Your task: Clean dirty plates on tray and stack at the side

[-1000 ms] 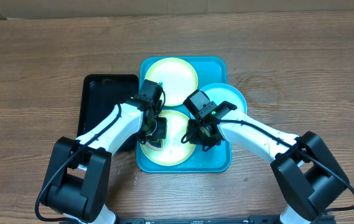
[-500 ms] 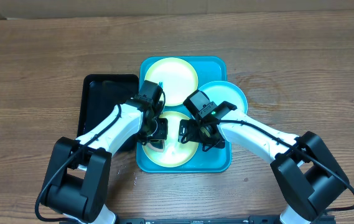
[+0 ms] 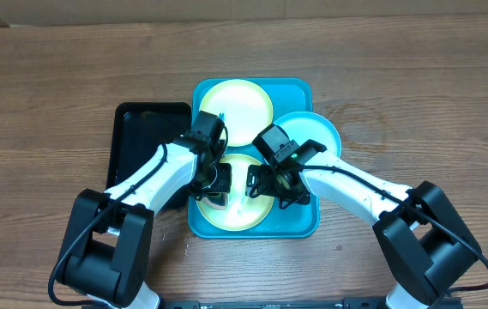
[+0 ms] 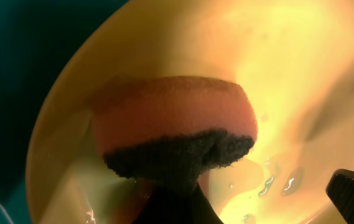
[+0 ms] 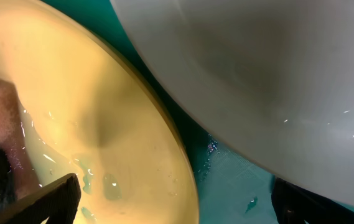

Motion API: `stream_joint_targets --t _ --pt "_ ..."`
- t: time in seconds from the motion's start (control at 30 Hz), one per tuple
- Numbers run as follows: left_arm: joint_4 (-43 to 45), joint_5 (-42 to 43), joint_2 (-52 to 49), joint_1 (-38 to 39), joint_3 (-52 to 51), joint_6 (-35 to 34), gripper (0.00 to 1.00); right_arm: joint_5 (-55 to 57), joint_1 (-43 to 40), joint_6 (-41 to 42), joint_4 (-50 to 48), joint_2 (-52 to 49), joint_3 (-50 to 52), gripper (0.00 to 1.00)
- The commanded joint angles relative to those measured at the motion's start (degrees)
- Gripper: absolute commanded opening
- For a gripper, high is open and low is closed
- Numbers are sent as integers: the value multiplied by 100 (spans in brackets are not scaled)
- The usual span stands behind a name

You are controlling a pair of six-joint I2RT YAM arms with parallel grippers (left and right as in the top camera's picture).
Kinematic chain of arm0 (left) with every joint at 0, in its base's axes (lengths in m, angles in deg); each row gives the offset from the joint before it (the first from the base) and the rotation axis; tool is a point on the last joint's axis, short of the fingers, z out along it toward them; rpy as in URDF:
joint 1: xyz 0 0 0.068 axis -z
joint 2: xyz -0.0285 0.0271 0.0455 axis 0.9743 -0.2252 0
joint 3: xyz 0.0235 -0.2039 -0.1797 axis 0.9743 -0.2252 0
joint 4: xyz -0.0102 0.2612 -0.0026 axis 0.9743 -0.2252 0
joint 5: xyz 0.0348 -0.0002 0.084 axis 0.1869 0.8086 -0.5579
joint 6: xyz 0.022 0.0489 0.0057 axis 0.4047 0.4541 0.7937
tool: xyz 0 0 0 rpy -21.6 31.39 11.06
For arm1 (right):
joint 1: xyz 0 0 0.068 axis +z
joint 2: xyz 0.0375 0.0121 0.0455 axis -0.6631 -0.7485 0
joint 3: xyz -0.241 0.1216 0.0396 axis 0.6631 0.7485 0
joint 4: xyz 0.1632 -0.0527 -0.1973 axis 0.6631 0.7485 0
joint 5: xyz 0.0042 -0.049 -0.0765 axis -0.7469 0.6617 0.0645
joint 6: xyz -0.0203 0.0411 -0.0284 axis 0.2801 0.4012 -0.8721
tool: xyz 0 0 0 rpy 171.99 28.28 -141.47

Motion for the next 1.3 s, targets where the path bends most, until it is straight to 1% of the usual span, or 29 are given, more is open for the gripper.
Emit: stream_joint_targets --t 0.0,1.17,1.27 --pt "-81 175 -28 39 -166 24 4 -4 15 4 -13 -39 24 100" --pt "-107 149 -28 39 -166 26 4 -4 15 7 -17 -39 24 100" --pt "-68 111 -31 39 -166 26 4 -46 15 9 -127 -39 24 100"
